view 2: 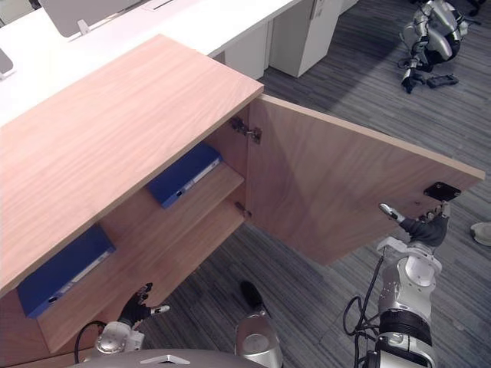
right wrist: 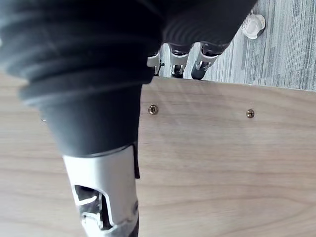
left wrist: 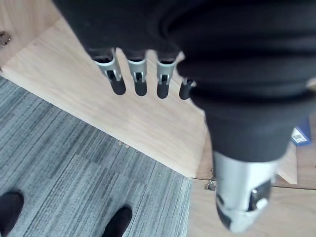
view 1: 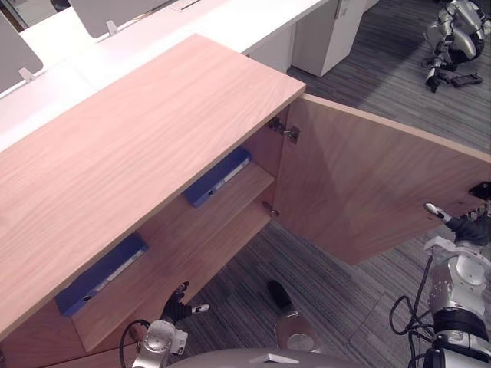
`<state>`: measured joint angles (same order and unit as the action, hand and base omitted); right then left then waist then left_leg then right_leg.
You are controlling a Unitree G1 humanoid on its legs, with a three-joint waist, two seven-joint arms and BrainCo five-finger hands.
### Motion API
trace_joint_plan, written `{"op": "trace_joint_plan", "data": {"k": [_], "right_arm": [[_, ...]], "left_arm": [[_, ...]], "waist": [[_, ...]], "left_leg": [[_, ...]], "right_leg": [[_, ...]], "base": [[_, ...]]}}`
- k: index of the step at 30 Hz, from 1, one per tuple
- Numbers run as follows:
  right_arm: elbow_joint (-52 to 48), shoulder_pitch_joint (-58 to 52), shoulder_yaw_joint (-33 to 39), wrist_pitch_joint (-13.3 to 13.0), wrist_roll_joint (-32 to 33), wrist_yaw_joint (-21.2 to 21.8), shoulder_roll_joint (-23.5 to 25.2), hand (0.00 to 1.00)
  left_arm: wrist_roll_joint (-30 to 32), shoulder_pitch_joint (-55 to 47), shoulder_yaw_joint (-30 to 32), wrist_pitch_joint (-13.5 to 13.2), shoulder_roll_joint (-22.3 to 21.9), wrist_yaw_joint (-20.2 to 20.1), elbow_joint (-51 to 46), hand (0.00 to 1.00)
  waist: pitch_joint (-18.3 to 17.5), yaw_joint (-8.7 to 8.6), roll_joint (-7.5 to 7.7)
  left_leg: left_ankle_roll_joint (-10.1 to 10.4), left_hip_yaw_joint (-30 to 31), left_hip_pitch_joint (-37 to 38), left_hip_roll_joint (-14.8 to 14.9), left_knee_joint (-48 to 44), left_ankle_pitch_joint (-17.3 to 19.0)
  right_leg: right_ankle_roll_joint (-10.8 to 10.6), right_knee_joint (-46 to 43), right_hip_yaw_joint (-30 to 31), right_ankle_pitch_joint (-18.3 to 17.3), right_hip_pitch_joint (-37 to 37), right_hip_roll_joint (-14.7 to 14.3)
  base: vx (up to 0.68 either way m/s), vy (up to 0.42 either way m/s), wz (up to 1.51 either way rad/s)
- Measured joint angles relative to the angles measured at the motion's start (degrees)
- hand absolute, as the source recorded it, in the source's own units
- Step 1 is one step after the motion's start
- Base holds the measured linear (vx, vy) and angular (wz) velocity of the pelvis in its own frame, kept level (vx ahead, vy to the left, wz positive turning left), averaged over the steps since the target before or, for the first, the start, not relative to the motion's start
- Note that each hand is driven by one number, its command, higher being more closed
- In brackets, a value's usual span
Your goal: Walk over to the cabinet, pick up the folder, carry it to the office cabinet, place the folder inside the office cabinet, then close the office cabinet door
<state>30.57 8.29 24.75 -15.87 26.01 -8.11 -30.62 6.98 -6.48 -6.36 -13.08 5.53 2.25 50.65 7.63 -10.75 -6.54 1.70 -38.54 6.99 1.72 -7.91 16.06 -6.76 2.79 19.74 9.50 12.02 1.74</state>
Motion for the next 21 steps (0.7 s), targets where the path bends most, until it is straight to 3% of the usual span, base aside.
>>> {"op": "trace_joint_plan", "data": {"k": [3, 11, 14, 18, 21], "right_arm": [[-5.44, -3.51, -0.28, 0.11, -2.44, -0.08, 3.08, 0.00], [-25.31, -17.68, -6.88, 0.71, -6.18, 0.03, 14.81, 0.00], [-32.99, -24.73, -10.28, 0.60, -6.51, 0.30, 18.55, 0.00], [-39.31, -32.65, -15.13, -0.01, -8.39, 1.32, 20.84, 0.00], [-42.24, -38.57, -20.75, -0.31, -9.36, 2.47, 21.40, 0.00]], "left_arm": [[0.15, 0.12, 0.35, -0.01, 0.03, 0.04, -0.02, 0.00], [2.42, 2.38, 1.82, 0.04, 0.98, 0.08, 0.76, 0.00], [3.43, 3.91, 1.84, 0.11, 0.95, 0.20, 2.23, 0.00], [3.49, 4.97, 1.82, 0.18, 0.48, 1.01, 2.87, 0.00], [4.55, 5.98, 1.75, 0.39, 0.13, 1.15, 4.58, 0.00]], "waist": [[0.34, -0.46, 0.50], [3.32, -1.73, 4.83], [3.48, -2.16, 5.09], [3.43, -2.48, 5.41], [3.26, -2.59, 6.76]], "left_leg": [[0.15, -0.54, 0.04, 0.59, -0.46, 0.08], [-0.05, -1.23, -0.44, 1.80, -2.87, 0.89], [-0.10, -1.30, -0.90, 2.57, -4.55, 1.52], [-0.03, -1.15, -1.34, 3.38, -6.68, 2.30], [0.40, -0.53, -1.68, 3.83, -7.69, 2.92]], "right_leg": [[0.21, 0.29, 0.31, 0.24, -0.05, -0.55], [0.79, 1.74, 3.43, 3.12, 0.04, -1.82], [1.09, 1.75, 3.64, 3.41, -0.01, -2.04], [1.37, 1.70, 3.63, 3.60, -0.33, -2.12], [1.83, 1.63, 2.95, 3.76, -0.94, -2.11]], "base": [[0.03, -0.094, -0.14], [0.01, -0.095, -0.21], [0.01, -0.078, -0.04], [0.00, -0.064, -0.01], [-0.03, -0.064, 0.04]]}}
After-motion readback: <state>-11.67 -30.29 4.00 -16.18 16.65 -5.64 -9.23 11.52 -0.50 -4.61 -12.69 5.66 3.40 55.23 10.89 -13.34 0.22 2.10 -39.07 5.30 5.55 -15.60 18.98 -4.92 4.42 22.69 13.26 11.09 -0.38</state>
